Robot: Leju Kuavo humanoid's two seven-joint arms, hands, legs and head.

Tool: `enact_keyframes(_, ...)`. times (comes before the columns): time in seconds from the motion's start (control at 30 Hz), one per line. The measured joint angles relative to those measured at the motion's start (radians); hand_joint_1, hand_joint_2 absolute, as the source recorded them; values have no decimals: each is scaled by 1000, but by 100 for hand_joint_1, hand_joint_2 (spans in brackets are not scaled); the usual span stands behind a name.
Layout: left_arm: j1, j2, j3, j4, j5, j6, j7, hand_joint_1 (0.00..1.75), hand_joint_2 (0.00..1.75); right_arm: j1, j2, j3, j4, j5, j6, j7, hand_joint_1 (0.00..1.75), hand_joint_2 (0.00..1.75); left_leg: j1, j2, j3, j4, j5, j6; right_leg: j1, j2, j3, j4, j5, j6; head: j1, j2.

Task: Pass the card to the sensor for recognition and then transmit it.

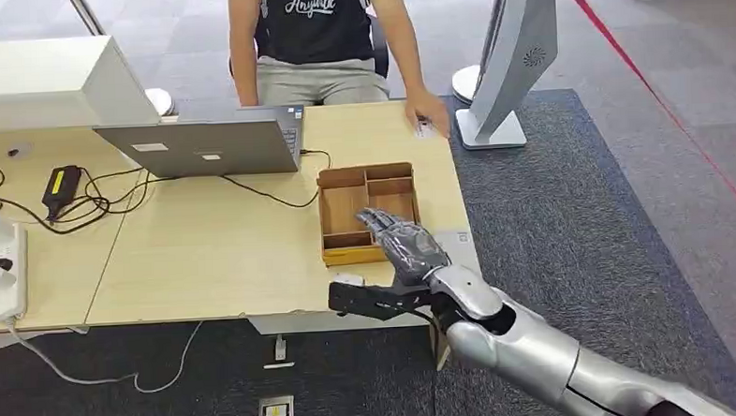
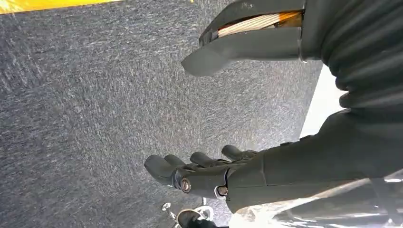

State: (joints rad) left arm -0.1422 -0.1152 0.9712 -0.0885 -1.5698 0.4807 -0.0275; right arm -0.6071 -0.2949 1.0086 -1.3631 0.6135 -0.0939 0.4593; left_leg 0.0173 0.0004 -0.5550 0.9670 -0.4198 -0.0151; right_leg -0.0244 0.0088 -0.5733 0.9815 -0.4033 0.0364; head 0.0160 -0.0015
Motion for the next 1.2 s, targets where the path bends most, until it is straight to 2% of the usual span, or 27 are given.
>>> enact_keyframes(0.1,0,0,0,0,0,-2,0,0,175,-4,11,11,23,28,-25,10,0,175,0,0,0,0,0,0,0,0,0,0,0,0,0,0)
enact_keyframes(0.3,0,1,0,0,0,-2,3,0,175,-12,22,27,57,37,-30,17,0,175,0,0,0,0,0,0,0,0,0,0,0,0,0,0)
enact_keyframes(0.43,1,2,0,0,0,-2,8,0,175,-16,27,27,80,80,-53,56,0,175,0,0,0,0,0,0,0,0,0,0,0,0,0,0)
enact_keyframes(0.57,1,3,-1,0,0,-6,10,0,175,-27,34,25,119,102,-70,66,0,175,0,0,0,0,0,0,0,0,0,0,0,0,0,0)
enact_keyframes(0.77,2,3,-3,0,0,-13,14,0,175,-59,55,22,189,165,-119,82,0,175,0,0,0,0,0,0,0,0,0,0,0,0,0,0)
enact_keyframes(0.97,3,3,-4,0,0,-14,15,0,175,-85,72,15,257,189,-133,88,0,175,0,0,0,0,0,0,0,0,0,0,0,0,0,0)
enact_keyframes(1.2,3,3,-4,0,0,-14,15,0,175,-86,72,15,260,190,-135,88,0,175,0,0,0,0,0,0,0,0,0,0,0,0,0,0)
